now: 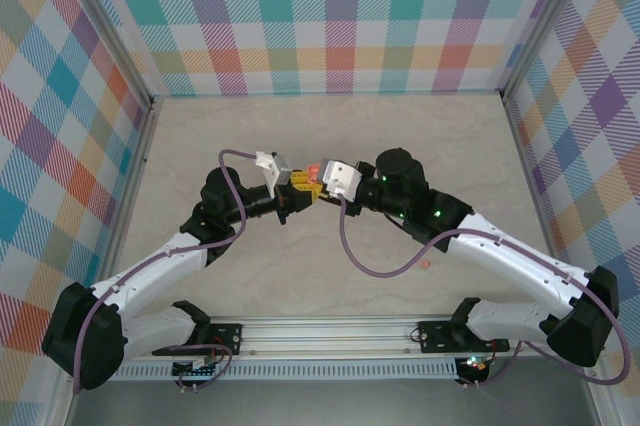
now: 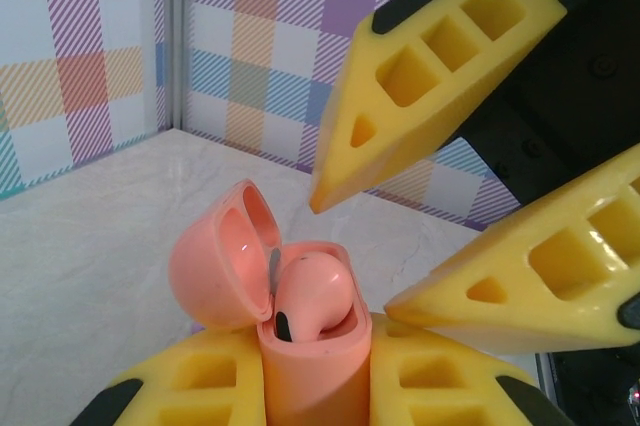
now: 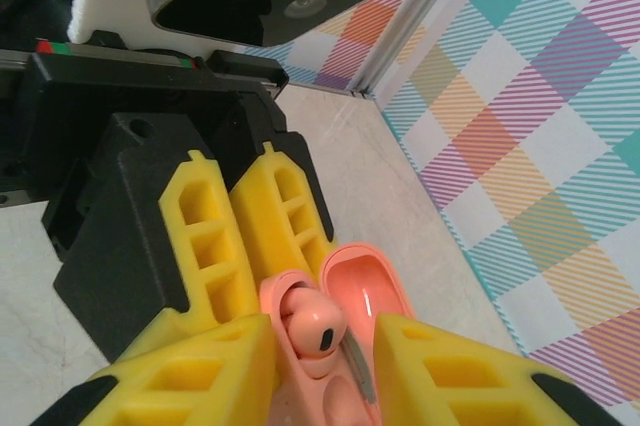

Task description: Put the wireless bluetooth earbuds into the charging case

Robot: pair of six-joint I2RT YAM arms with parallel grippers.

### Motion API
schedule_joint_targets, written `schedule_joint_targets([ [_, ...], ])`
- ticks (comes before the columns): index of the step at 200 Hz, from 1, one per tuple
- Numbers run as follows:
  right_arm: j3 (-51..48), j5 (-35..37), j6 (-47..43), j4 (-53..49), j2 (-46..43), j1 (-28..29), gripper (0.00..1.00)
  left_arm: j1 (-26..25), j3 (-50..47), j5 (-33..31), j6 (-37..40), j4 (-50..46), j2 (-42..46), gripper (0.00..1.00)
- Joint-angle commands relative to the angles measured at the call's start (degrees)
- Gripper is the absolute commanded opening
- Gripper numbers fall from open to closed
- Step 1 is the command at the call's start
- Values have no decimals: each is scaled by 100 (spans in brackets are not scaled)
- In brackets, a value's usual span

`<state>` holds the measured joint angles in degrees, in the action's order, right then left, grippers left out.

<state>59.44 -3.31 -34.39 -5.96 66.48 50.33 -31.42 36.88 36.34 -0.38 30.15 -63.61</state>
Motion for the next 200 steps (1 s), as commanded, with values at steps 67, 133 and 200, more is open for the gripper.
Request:
schedule_joint_targets([
  [67, 996, -1260, 1036, -952, 233, -345, 24, 13, -389, -437, 350, 1110, -17, 0],
  [133, 1284, -1612, 1958, -1070, 882, -469, 12, 13, -537, -598, 519, 952, 218, 0],
  [200, 1358, -1850, 2221, -1026, 956, -461, 11, 13, -778, -911, 661, 638, 750, 0],
])
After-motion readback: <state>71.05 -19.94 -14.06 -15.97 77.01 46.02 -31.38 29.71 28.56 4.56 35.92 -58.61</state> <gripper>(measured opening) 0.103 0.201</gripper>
